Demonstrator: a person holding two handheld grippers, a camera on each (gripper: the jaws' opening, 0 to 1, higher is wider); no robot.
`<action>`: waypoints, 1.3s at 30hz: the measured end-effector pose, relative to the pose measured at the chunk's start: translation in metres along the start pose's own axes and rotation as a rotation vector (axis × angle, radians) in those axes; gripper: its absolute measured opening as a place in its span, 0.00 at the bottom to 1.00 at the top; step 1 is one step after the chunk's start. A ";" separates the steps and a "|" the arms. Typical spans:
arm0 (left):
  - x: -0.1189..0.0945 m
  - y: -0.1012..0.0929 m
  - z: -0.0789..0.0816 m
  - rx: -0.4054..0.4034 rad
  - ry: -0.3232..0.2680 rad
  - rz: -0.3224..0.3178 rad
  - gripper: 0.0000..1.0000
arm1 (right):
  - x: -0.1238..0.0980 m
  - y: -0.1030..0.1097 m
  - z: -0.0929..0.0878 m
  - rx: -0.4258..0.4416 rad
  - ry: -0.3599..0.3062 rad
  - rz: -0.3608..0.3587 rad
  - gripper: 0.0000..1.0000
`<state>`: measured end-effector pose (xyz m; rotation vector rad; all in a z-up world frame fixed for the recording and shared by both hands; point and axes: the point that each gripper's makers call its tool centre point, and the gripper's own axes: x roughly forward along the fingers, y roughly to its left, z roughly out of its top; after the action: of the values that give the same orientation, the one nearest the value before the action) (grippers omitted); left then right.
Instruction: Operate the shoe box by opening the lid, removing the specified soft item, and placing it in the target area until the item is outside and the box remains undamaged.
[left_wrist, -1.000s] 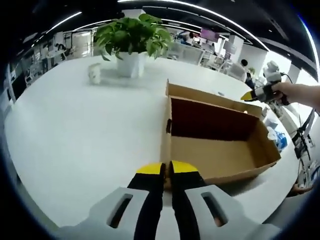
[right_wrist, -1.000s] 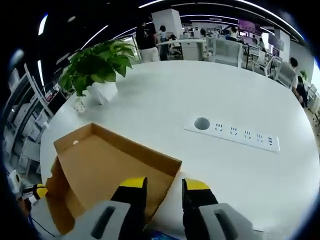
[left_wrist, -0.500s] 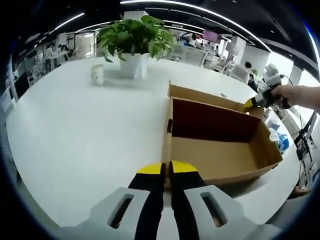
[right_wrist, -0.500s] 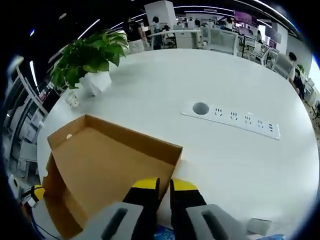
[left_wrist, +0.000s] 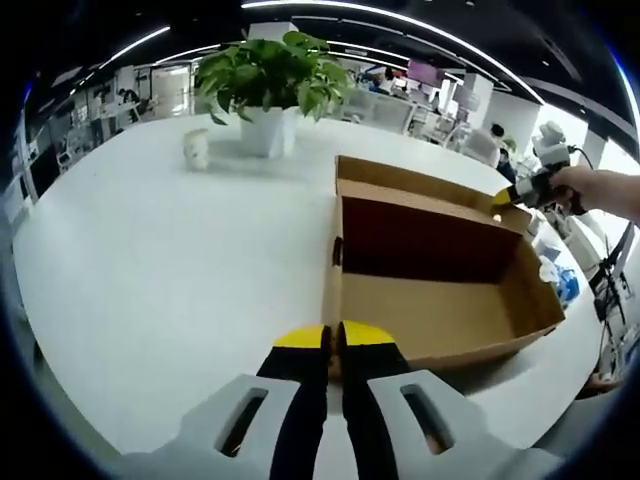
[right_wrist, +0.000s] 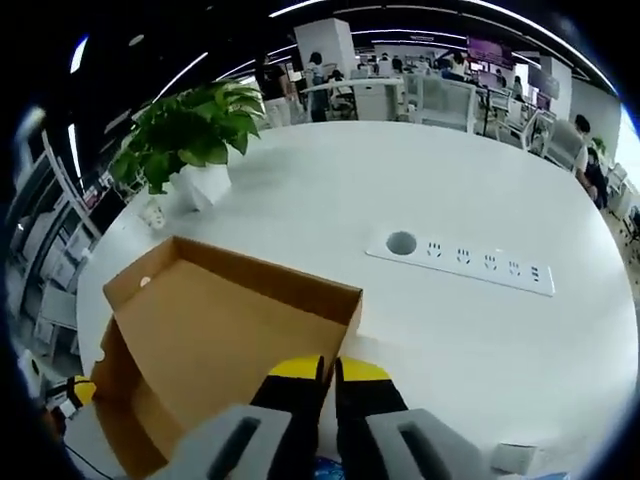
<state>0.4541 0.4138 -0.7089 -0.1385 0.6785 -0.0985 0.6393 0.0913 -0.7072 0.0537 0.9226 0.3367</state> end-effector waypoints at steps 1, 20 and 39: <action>0.000 0.000 0.000 -0.001 0.000 0.000 0.01 | -0.001 0.000 0.000 0.002 -0.001 0.001 0.00; -0.001 0.000 -0.002 -0.007 0.006 0.000 0.01 | -0.038 0.018 0.030 0.028 -0.129 0.059 0.00; -0.002 0.000 -0.002 -0.007 0.007 0.003 0.01 | -0.076 0.039 0.038 -0.010 -0.231 0.120 0.00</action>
<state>0.4518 0.4138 -0.7091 -0.1436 0.6861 -0.0941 0.6169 0.1086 -0.6177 0.1364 0.6900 0.4373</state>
